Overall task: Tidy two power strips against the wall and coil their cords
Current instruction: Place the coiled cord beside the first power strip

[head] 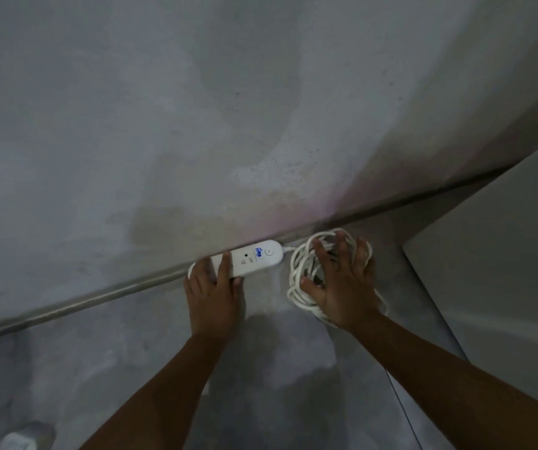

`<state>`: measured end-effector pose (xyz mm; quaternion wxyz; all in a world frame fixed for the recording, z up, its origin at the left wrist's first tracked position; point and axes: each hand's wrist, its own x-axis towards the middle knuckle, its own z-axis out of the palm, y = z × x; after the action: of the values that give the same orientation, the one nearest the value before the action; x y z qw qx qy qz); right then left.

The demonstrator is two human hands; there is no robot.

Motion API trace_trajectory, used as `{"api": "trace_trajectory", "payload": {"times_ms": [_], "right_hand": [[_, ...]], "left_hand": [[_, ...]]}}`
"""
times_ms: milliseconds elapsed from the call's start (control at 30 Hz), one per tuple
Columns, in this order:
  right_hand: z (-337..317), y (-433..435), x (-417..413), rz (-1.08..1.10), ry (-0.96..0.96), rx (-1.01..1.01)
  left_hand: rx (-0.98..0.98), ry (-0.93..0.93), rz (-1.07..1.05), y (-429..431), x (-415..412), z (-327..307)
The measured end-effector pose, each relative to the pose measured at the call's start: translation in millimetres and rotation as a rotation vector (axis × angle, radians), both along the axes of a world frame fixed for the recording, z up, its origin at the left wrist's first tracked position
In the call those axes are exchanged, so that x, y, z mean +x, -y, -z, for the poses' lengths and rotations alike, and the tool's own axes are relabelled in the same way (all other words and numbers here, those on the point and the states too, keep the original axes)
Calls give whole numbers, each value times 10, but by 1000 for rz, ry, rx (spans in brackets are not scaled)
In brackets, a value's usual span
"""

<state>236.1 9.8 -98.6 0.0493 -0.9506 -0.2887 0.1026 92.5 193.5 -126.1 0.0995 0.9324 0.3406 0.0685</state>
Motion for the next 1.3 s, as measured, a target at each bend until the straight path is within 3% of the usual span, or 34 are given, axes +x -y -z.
{"api": "trace_trajectory", "payload": {"times_ms": [300,500,667,800,967,1300], "right_hand": [[-241,-7,152,-104,-20,-16],[-492,63,79,-62,111,217],[-531,428,112,17,142,344],[-431,703,-39,-73,190,208],[-509,464,-356,-160,47,-51],[-1645,-121,-1385,-404,-75,-150]], "left_hand": [[-49,-34,-73,117,7,-125],[-95,-31,-21,69,-112,-401],[-113,102,73,404,-3,-532],[-56,5,133,554,-105,-543],[-59,-318,187,515,-368,-733],[-122,-355,14,377,-1277,-2145]]}}
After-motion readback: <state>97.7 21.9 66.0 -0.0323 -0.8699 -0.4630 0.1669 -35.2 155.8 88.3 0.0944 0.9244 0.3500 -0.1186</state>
